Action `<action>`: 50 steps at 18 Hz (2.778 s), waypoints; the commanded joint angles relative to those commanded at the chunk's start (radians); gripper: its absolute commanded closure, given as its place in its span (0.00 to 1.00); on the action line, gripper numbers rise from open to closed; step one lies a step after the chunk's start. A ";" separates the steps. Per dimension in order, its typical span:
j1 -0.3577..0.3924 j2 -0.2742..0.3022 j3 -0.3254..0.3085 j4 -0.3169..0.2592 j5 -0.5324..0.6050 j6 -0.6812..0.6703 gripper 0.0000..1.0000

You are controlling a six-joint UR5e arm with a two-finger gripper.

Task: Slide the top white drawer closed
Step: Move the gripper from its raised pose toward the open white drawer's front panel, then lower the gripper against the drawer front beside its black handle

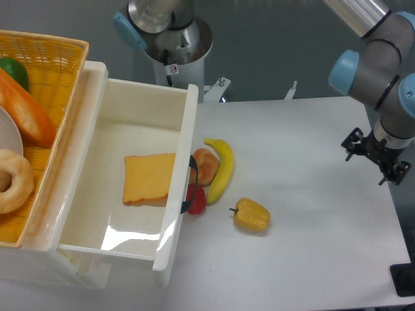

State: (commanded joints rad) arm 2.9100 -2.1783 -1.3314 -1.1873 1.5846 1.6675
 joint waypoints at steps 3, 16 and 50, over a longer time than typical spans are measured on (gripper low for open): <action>0.002 0.012 -0.029 0.003 -0.002 0.002 0.00; 0.008 0.150 -0.336 0.161 -0.009 -0.040 0.00; -0.313 0.224 -0.206 -0.255 -0.587 -0.808 1.00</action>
State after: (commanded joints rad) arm 2.5970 -1.9543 -1.5371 -1.4419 0.9972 0.8591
